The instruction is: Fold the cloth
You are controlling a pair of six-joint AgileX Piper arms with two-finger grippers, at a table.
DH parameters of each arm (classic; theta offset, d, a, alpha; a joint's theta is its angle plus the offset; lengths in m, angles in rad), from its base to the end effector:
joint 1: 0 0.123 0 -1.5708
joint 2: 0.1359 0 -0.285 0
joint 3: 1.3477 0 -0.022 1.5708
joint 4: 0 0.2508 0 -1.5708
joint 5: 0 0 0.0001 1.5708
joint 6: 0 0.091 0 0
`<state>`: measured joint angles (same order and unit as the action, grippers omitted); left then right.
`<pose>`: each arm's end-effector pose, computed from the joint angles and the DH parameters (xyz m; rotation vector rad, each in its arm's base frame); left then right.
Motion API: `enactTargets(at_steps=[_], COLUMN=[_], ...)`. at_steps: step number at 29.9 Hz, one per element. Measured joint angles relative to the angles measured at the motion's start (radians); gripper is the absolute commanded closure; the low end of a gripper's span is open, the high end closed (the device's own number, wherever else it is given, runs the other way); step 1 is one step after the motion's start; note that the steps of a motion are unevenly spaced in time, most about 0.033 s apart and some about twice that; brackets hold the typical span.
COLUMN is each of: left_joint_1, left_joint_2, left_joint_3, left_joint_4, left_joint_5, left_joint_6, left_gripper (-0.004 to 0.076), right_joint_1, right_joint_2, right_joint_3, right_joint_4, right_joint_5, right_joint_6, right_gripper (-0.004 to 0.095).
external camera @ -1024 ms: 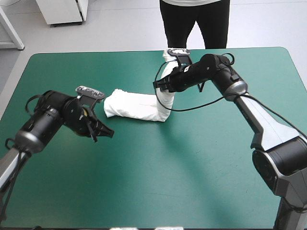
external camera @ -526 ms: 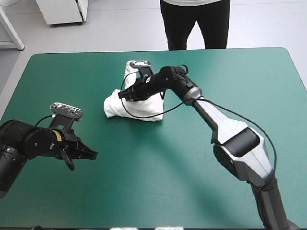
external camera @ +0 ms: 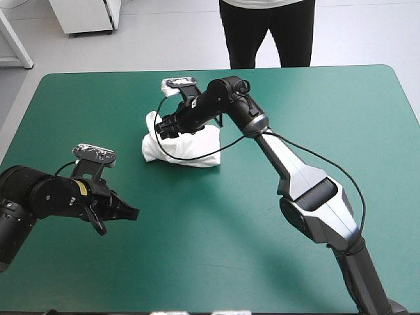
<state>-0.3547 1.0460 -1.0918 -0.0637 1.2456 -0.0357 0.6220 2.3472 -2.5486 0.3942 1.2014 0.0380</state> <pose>0.1648 -0.0669 0.3603 0.4200 2.6642 -0.2082 0.3982 0.3256 0.3240 -0.7118 2.4433 0.7891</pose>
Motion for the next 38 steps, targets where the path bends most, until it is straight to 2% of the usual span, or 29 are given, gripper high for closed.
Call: enactTargets(at_steps=[2,6,13,23,30,33,36,38], left_joint_1=[0.0,0.0,0.0,0.0,0.0,0.0,0.0,0.0], left_joint_2=[0.0,0.0,0.0,0.0,0.0,0.0,0.0,0.0], left_joint_3=[0.0,0.0,0.0,0.0,0.0,0.0,0.0,0.0], left_joint_4=[-0.002,-0.014,-0.029,-0.029,-0.029,-0.029,-0.029,-0.029], left_joint_5=[0.0,0.001,0.001,-0.023,-0.029,-0.029,-0.029,-0.029], left_joint_6=[-0.009,-0.016,-0.018,-0.019,-0.019,-0.019,-0.019,-0.019], left_gripper=[0.0734,0.0734,0.0734,0.0734,0.0734,0.0734,0.0734,0.0734], right_joint_1=[-0.014,-0.054,-0.114,-0.123,-0.123,-0.124,-0.124,-0.124], right_joint_2=[-0.013,-0.029,-0.05,-0.053,-0.054,-0.049,-0.045,-0.044], right_joint_3=[-0.007,-0.007,0.099,0.318,0.433,0.45,0.454,0.455], right_joint_4=[-0.067,-0.102,-0.1,-0.104,-0.045,-0.014,0.004,0.004], right_joint_5=[0.032,0.045,0.044,0.04,-0.042,-0.06,-0.062,-0.062], right_joint_6=[0.037,0.063,0.08,0.053,0.021,0.01,0.009,0.008], right_gripper=[0.0384,0.0429,0.0444,0.0444,0.0458,0.059,0.0897,0.0918])
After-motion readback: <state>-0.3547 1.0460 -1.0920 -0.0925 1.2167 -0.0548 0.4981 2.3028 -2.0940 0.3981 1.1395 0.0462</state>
